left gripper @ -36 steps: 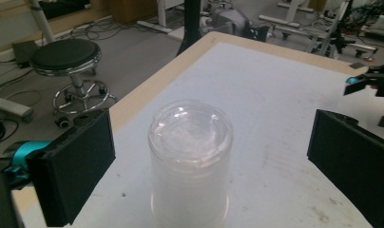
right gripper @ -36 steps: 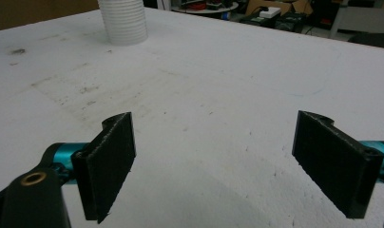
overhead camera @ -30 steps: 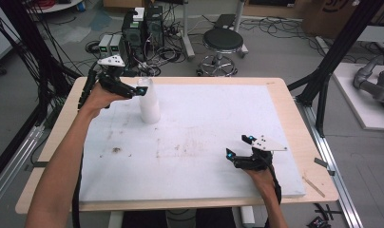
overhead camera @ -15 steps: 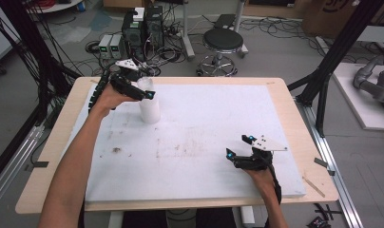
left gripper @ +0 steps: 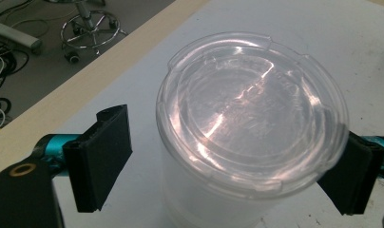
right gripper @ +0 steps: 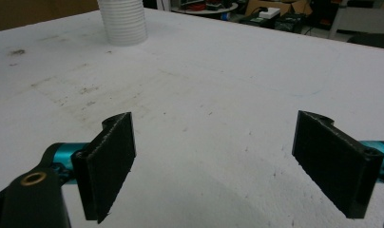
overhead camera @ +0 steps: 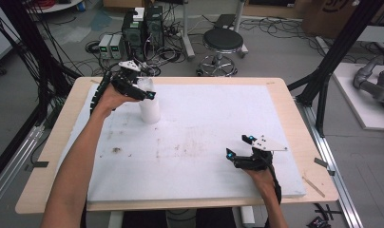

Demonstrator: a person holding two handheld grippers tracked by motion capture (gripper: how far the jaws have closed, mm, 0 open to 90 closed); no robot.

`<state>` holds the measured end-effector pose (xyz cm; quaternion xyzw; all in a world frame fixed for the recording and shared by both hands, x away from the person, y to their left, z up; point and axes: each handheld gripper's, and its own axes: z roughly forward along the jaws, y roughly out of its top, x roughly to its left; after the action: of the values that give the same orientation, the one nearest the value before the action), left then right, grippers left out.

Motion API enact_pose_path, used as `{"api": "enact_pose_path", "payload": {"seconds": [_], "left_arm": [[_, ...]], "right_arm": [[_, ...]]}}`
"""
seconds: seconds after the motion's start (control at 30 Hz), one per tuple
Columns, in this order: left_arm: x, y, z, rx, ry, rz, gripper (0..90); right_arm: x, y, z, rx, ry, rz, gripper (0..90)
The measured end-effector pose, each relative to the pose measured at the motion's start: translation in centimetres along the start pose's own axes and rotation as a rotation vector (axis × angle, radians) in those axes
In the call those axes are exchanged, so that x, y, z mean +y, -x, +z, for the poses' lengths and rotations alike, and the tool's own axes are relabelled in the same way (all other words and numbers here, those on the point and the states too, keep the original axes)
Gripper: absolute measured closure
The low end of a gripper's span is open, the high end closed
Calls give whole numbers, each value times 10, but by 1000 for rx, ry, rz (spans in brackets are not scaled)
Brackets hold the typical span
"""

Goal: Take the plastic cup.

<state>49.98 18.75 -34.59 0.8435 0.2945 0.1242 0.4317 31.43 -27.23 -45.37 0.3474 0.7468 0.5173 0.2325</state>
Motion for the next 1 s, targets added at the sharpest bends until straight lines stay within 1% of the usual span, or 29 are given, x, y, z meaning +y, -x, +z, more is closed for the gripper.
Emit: {"api": "enact_pose_path", "payload": {"seconds": [0.03, 0.13, 0.27, 0.33, 0.37, 0.43, 0.5, 0.73, 0.77, 1.0], "left_arm": [[0, 1, 0, -11, -2, 12, 235], [0, 1, 1, -10, -4, 9, 239], [0, 2, 3, -9, -23, 10, 239], [0, 3, 4, -11, -26, 11, 277], [0, 3, 3, -15, -26, 24, 304], [1, 3, 3, -15, -26, 26, 333], [1, 3, 3, -13, -28, 31, 339], [2, 4, 2, -12, -33, 27, 343], [2, 4, 2, -10, -37, 32, 343], [10, 6, -3, -3, -32, 25, 346]], "right_arm": [[0, 0, 0, 0, 0, -1, 144], [0, 0, 0, 2, 1, 1, 144], [0, 0, 0, 0, 1, -2, 144], [0, 0, 0, 0, 0, -1, 144], [0, 0, 0, 0, 1, 0, 144], [0, 0, 0, -1, 1, -1, 144], [0, 0, 0, -1, 0, -1, 144], [0, 0, 0, -2, -2, -1, 144], [0, 0, 0, -2, -2, -1, 144], [0, 0, 1, -3, -4, -1, 144]]}}
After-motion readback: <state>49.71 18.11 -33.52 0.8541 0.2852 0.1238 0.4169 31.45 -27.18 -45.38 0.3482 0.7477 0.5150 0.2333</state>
